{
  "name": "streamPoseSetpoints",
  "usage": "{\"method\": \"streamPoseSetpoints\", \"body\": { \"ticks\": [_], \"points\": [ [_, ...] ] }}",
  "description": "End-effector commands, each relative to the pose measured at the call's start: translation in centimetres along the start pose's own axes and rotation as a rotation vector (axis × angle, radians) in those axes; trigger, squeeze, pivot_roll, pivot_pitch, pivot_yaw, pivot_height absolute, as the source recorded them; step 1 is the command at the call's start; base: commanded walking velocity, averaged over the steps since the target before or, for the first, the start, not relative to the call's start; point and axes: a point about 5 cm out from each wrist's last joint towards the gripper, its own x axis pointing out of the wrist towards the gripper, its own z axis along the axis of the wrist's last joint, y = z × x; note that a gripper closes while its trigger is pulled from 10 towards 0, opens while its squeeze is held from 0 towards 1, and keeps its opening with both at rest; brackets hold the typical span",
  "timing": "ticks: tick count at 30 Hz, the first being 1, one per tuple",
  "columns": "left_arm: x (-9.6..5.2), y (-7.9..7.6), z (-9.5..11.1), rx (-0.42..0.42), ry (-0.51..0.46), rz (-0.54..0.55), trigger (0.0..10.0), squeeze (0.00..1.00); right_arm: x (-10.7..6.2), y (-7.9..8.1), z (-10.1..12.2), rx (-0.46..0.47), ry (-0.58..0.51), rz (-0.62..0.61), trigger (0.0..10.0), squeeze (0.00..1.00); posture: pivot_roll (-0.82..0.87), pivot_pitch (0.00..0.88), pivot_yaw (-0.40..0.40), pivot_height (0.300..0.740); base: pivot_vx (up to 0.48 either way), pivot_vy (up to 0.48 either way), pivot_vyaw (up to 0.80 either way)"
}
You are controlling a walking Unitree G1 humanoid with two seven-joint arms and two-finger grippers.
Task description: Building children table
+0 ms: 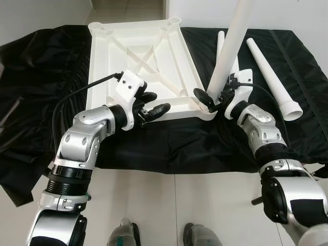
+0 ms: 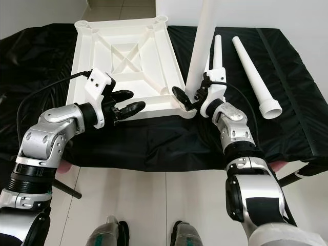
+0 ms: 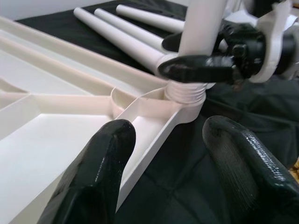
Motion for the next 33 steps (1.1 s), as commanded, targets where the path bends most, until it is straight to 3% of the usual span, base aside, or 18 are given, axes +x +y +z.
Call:
{"method": "streamPoseSetpoints", "body": {
  "ticks": [1, 2, 3, 4, 5, 14, 15, 16, 33],
  "points": [
    [-0.1, -0.2, -0.3, -0.001, 0.020, 0.001, 10.0, 0.00, 0.2, 0.1, 0.0, -0.005, 0.002, 0.014, 4.6, 0.00, 0.01, 0.103, 0.047, 0.740, 0.000, 0.000, 0.00],
    [-0.1, -0.2, -0.3, -0.001, 0.020, 0.001, 10.0, 0.00, 0.2, 0.1, 0.0, -0.005, 0.002, 0.014, 4.6, 0.00, 0.01, 0.103, 0.047, 0.740, 0.000, 0.000, 0.00],
    [0.0, -0.2, -0.3, -0.001, 0.022, -0.001, 10.0, 0.00, 0.2, 0.1, 0.0, 0.001, -0.003, 0.018, 2.9, 0.00, 0.01, 0.103, 0.047, 0.740, 0.000, 0.000, 0.00],
    [0.0, -0.2, -0.3, -0.001, 0.022, -0.001, 10.0, 0.00, 0.2, 0.1, 0.0, 0.001, -0.003, 0.018, 2.9, 0.00, 0.01, 0.103, 0.047, 0.740, 0.000, 0.000, 0.00],
    [0.0, -0.3, -0.3, -0.002, 0.023, -0.003, 10.0, 0.00, 0.2, 0.0, 0.0, 0.007, -0.009, 0.019, 0.0, 0.00, 0.02, 0.104, 0.048, 0.740, 0.000, 0.000, 0.00],
    [-0.1, -0.4, -0.4, -0.005, 0.028, -0.008, 10.0, 0.00, 0.0, 0.2, -0.2, 0.019, -0.036, 0.023, 0.0, 0.00, 0.01, 0.105, 0.045, 0.740, 0.000, 0.000, 0.00],
    [-0.1, -0.5, -0.5, -0.007, 0.029, -0.010, 10.0, 0.00, -0.1, 0.3, -0.3, 0.023, -0.042, 0.017, 2.0, 0.00, 0.01, 0.105, 0.045, 0.740, 0.000, 0.000, 0.00],
    [-0.1, -0.5, -0.5, -0.008, 0.031, -0.012, 10.0, 0.00, -0.2, 0.3, -0.4, 0.026, -0.042, 0.010, 10.0, 0.00, 0.01, 0.105, 0.045, 0.740, 0.000, 0.000, 0.00],
    [0.2, -0.7, -0.7, -0.011, 0.036, -0.030, 10.0, 0.00, -0.3, 2.7, -0.7, 0.073, -0.126, -0.072, 10.0, 0.00, 0.00, 0.092, 0.048, 0.740, 0.000, 0.000, 0.00]
  ]
}}
